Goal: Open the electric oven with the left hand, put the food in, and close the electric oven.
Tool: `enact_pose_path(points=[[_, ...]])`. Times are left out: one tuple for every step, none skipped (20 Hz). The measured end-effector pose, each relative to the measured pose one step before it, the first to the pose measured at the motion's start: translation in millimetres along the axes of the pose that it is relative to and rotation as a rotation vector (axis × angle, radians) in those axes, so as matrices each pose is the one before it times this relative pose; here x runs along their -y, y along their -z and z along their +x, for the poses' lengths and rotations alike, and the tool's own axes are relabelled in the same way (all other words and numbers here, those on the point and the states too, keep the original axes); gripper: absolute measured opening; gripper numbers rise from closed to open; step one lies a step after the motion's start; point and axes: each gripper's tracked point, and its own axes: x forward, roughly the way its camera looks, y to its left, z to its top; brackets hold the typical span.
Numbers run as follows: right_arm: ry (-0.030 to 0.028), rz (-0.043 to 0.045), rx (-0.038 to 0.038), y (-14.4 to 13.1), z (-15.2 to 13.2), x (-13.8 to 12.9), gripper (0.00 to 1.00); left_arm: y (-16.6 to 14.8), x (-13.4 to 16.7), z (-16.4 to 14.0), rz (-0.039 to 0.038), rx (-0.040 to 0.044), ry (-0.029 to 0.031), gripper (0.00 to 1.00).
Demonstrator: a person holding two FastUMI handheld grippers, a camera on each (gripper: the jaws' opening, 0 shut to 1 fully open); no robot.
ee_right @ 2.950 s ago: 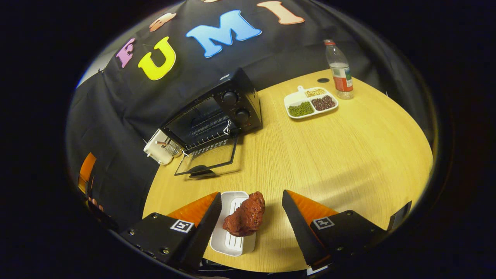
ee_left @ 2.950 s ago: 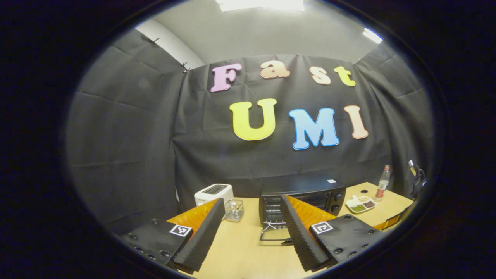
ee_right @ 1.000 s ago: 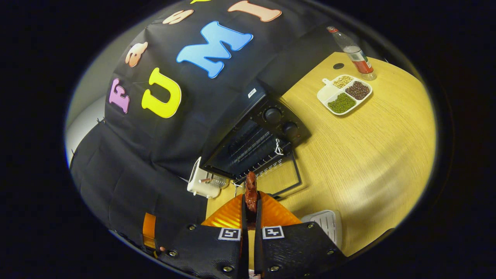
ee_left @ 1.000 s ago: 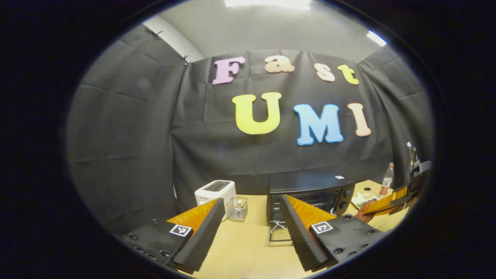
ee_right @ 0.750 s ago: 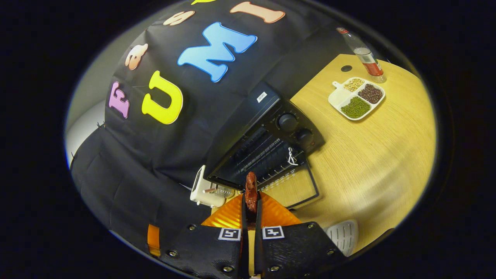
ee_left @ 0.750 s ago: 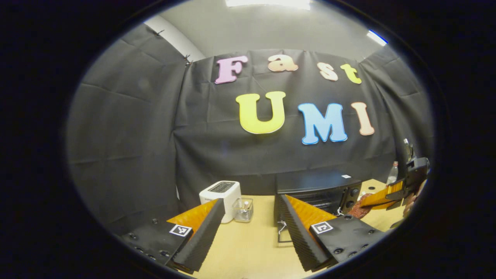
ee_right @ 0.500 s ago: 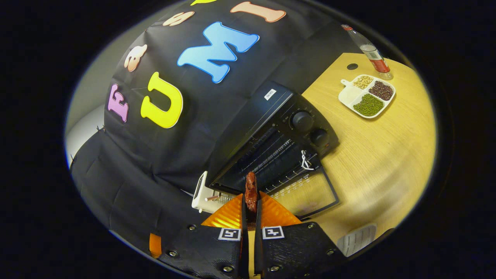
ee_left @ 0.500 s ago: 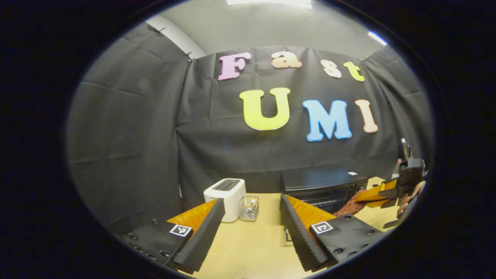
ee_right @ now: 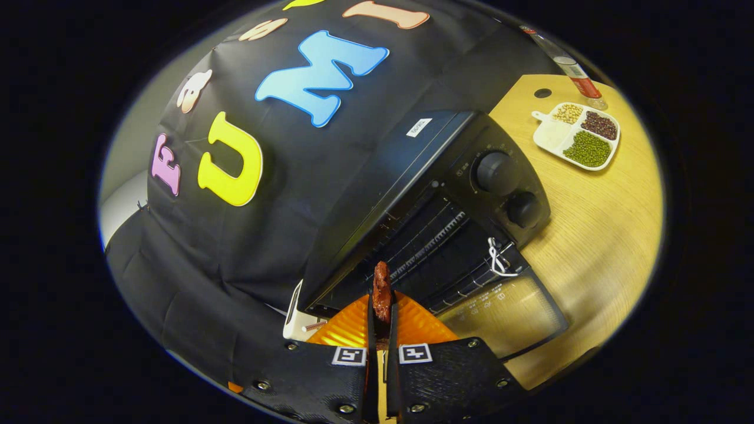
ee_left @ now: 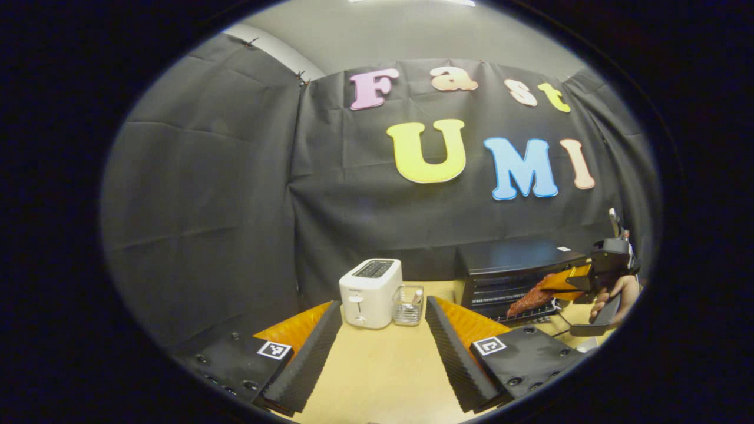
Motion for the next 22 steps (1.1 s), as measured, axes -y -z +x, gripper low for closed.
enact_pose_path(points=[[-0.00322,0.00209,0.00948,1.06,7.24,-0.27,0.06,2.56,-3.39,1.25,0.00147,-0.00872,-0.00702,0.96],[-0.00584,0.00207,0.01041,1.02,5.72,-0.62,0.06,1.85,-3.77,0.89,0.00546,-0.00621,-0.007,0.96],[-0.0034,0.0004,0.00715,1.28,6.62,-0.8,0.06,0.46,-2.61,1.31,0.00745,-0.00256,-0.00462,1.0],[-0.00558,0.00335,0.01321,0.17,4.38,-0.77,0.06,0.73,-1.5,1.17,0.00808,-0.00455,-0.00374,0.96],[-0.00786,0.00281,0.01273,-1.13,3.84,-2.49,0.06,1.71,-0.45,-0.08,0.00791,-0.00571,-0.00273,0.96],[-0.00581,-0.0038,0.01685,-1.97,4.73,-0.07,0.06,-0.15,-0.58,0.48,0.00611,-0.00126,-0.00098,0.96],[0.00114,-0.00844,0.01596,-2.89,3.77,0.22,0.06,-0.66,0.75,0.57,0.0058,-0.0006,0.00155,1.0],[0.00623,-0.00956,0.01055,-1.51,2.28,2.46,0.06,1.08,0.06,-0.95,0.00761,-0.00137,0.00154,1.0],[0.00835,-0.0077,0.00191,-1.61,3.64,3.76,0.06,0.62,0.34,0.67,0.01014,-0.00247,0.00047,1.0],[0.00635,-0.00317,0.00621,-1.11,2.97,4.03,0.06,1.22,-0.59,0.69,0.01022,-0.00252,0.00021,0.97],[-0.00201,0.00325,0.00276,-0.85,1.63,2.48,0.06,1.16,0.76,0.7,0.00673,-0.00444,0.0003,0.93],[0.0018,-0.00206,-0.00163,1.17,1.87,1.23,0.06,0.26,1.15,0.83,0.00213,-0.00301,0.00006,0.9],[0.00228,-0.00678,0.00296,0.18,1.53,2.26,0.08,-0.31,1.43,0.33,-0.0012,-0.00142,0.00071,0.96],[0.01035,-0.01519,0.00265,0.1,1.62,1.88,0.08,0.73,1.32,-0.37,-0.00151,-0.00171,0.00078,0.96],[0.02223,-0.02995,0.00724,-0.46,1.34,5.85,0.1,0.24,1.19,0.15,0.0011,-0.00259,-0.00075,0.96],[0.02077,-0.03623,0.00581,0.9,1.14,4.35,0.12,1.46,-0.3,0.65,0.00242,-0.00248,-0.00417,0.96],[0.0372,-0.03975,-0.00025,-1.14,0.07,7.67,0.18,0.42,-0.22,1.04,0.00306,-0.00213,-0.00433,0.96],[0.0358,-0.04666,-0.00074,-1.07,1.23,8.22,0.21,-0.33,-0.27,-1.15,0.00298,-0.00256,-0.00275,0.96],[0.02748,-0.04249,0.00738,-3.08,0.27,5.56,0.3,-0.42,0.04,-0.48,0.00082,-0.00002,-0.00063,0.96],[0.00496,-0.03154,0.01158,-4.51,-1.11,-0.01,0.37,-0.32,0.12,-0.68,-0.0007,0.00143,-0.00068,0.96],[-0.00303,-0.01795,0.01338,-5.88,-2.87,-0.47,0.46,0.59,0.62,0.29,-0.00236,-0.00096,-0.00067,1.0],[-0.01661,-0.01528,0.01409,-4.29,-2.06,-2.6,0.55,2.32,1.44,-1.32,-0.00512,-0.00268,0.00095,0.96]])
